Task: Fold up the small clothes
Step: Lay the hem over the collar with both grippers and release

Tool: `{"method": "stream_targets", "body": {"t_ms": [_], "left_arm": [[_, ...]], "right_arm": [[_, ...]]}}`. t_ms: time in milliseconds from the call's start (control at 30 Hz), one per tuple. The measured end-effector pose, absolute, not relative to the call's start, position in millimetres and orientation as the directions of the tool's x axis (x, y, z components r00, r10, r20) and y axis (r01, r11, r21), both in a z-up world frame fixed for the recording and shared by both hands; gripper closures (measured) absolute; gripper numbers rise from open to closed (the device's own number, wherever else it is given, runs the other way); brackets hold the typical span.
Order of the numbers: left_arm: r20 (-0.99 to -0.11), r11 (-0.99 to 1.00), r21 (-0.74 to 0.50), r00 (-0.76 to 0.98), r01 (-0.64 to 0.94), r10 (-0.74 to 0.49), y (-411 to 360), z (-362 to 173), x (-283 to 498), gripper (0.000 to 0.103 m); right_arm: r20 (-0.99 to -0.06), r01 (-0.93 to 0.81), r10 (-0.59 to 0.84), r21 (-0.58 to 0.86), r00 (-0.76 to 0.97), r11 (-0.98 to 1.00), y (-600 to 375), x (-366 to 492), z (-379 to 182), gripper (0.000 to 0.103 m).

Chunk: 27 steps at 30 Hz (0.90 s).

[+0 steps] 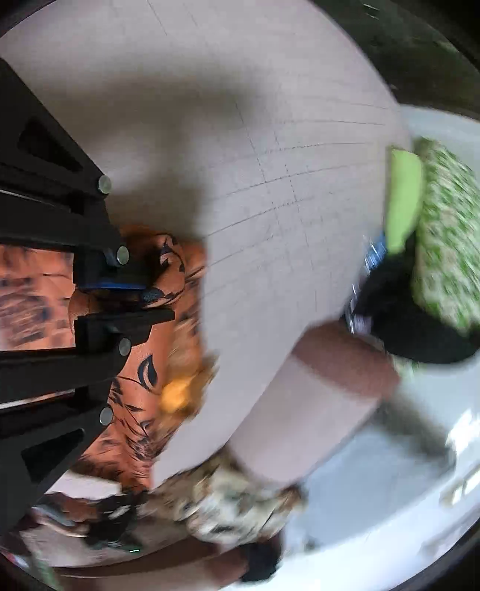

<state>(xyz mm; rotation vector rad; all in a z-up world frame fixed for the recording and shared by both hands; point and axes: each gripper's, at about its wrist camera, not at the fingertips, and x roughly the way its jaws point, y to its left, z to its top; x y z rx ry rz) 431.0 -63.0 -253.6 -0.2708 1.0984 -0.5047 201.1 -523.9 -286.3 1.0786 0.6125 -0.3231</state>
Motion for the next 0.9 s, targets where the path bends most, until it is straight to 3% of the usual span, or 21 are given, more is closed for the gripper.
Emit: {"method": "stream_targets", "body": {"t_ms": [67,133,267,300,333,367,400,433,500,567,633,700,800,900], "left_arm": [[-0.82,0.878,-0.441,0.315,0.183,-0.478,-69.9,-286.8,456.3,0.09],[-0.816,0.861,-0.494,0.278,0.118,-0.506,-65.8,-311.6,466.7,0.09],[-0.674,0.741,-0.667,0.364,0.076,-0.643,-30.6,-301.7,458.7,0.084],[-0.646,0.721,-0.689,0.39,0.074,-0.656,-24.3,-296.0,455.0,0.08],[-0.63,0.719,-0.692,0.431,0.066,-0.646,-17.4,-288.8,449.9,0.066],[-0.634,0.763,-0.645,0.537,0.028,-0.556,-6.2,-275.0,432.5,0.045],[-0.63,0.791,-0.612,0.608,-0.006,-0.483,1.1,-265.2,418.2,0.037],[-0.601,0.807,-0.59,0.68,-0.022,-0.42,7.7,-253.7,397.0,0.029],[-0.573,0.825,-0.565,0.725,-0.01,-0.383,9.0,-241.0,368.5,0.028],[-0.599,0.856,-0.514,0.736,-0.053,-0.314,5.4,-234.5,342.0,0.023],[-0.696,0.895,-0.442,0.652,-0.06,-0.3,-15.9,-241.3,328.9,0.021],[-0.725,0.905,-0.425,0.588,0.029,-0.36,-33.5,-254.5,315.1,0.021],[-0.797,0.955,-0.273,0.529,0.117,-0.293,-70.8,-273.2,306.6,0.021],[-0.853,0.966,-0.213,0.453,0.148,-0.258,-84.3,-291.8,306.6,0.021]], "right_arm": [[-0.684,0.624,-0.012,0.657,0.729,0.423,-529.5,227.4,-311.7,0.09],[-0.682,0.627,0.012,0.679,0.731,0.383,-537.0,231.9,-328.4,0.089],[-0.597,0.569,-0.019,0.754,0.802,0.329,-557.9,196.3,-324.8,0.084],[-0.578,0.561,-0.056,0.757,0.814,0.334,-563.3,187.2,-318.5,0.076],[-0.556,0.552,-0.095,0.764,0.826,0.332,-568.7,177.9,-312.3,0.053],[-0.531,0.546,-0.141,0.774,0.836,0.32,-572.2,164.2,-302.3,0.032],[-0.524,0.552,-0.179,0.768,0.833,0.325,-570.3,156.9,-293.7,0.021],[-0.524,0.553,-0.186,0.744,0.831,0.376,-565.7,155.2,-281.8,0.021],[-0.581,0.538,-0.109,0.644,0.806,0.544,-537.2,170.5,-262.5,0.023],[-0.66,0.484,-0.023,0.526,0.751,0.699,-487.8,196.9,-254.3,0.03],[-0.737,0.386,0.073,0.432,0.672,0.815,-425.8,223.7,-261.6,0.053],[-0.788,0.3,0.133,0.376,0.602,0.877,-370.6,244.4,-276.4,0.064],[-0.837,0.221,0.135,0.29,0.53,0.931,-314.2,273.1,-298.1,0.064],[-0.863,0.211,0.132,0.262,0.487,0.942,-287.3,313.7,-314.7,0.064]]}}
